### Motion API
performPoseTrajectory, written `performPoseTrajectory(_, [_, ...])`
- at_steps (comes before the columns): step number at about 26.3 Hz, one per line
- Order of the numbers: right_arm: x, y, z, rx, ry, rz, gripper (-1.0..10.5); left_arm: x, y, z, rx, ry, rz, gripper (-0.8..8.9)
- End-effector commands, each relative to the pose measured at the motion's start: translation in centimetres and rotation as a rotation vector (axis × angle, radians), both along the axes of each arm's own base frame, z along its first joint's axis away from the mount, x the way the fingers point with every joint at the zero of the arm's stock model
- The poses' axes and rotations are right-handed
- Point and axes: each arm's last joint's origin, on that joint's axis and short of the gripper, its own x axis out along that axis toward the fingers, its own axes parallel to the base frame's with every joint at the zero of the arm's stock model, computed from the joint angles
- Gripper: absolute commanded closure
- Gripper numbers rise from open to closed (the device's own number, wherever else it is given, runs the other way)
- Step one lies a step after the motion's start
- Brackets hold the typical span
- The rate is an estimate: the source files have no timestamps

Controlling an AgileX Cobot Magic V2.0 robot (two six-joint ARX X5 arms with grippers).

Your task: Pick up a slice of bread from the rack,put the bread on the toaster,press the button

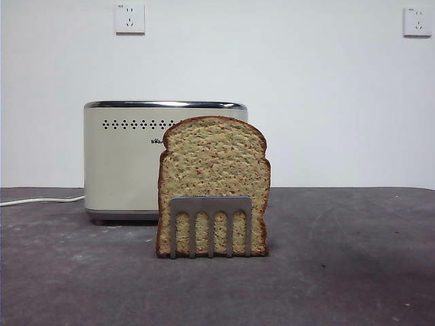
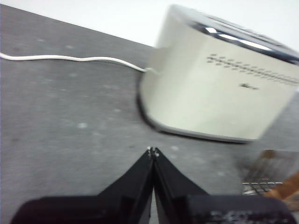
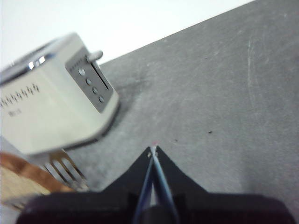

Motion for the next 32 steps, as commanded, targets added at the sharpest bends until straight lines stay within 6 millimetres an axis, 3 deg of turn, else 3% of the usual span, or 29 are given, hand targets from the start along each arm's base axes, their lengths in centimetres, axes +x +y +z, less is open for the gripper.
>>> performPoseTrajectory(1, [-0.2,0.0,1.9,0.057,-0.033,-0.002,9.6,-0.4,-0.1,2.0,-0.026,-0.056,-0.019,8.21])
performPoseTrajectory(10, [0.2,0.4,8.6,-0.037,-0.03,0.126,9.6,-1.4,-0.3,8.3,-0.029,-0.104,-0.114,8.21])
performPoseTrajectory(19, [1.2,0.8,15.5,-0.225,0.137,0.325,9.6,-1.7,-1.0,14.8,0.114,-0.069,-0.406,8.21])
performPoseTrajectory(26, [1.3,1.1,19.4,-0.335,0.257,0.464,9.6,-2.1,-1.3,17.5,0.213,0.013,-0.581,8.21])
performPoseTrajectory(32, [0.6,1.2,20.5,-0.383,0.335,0.527,9.6,-2.9,-1.5,17.9,0.257,0.082,-0.652,8.21])
